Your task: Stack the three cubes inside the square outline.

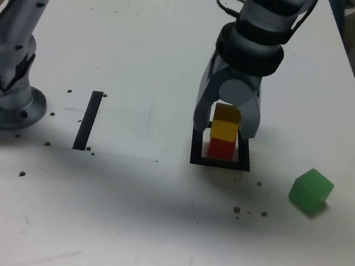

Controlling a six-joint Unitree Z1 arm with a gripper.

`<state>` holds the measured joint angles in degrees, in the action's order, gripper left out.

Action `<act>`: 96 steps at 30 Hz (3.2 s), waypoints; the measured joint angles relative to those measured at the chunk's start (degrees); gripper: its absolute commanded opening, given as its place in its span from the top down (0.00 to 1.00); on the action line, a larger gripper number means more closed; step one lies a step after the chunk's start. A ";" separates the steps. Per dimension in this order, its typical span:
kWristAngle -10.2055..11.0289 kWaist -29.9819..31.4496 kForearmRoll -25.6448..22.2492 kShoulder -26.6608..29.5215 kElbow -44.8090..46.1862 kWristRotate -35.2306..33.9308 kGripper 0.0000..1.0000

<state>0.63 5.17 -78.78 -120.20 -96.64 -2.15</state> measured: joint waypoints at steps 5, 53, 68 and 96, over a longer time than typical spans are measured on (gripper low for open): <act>0.18 0.00 -0.14 0.18 0.11 -0.07 0.00; 5.16 9.20 -10.46 -10.77 -27.64 20.34 0.00; 5.47 9.50 -9.50 -17.50 -32.80 22.78 0.03; 6.39 10.00 -5.47 -21.45 -34.84 22.51 0.68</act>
<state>7.02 15.17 -84.25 -141.65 -131.48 20.36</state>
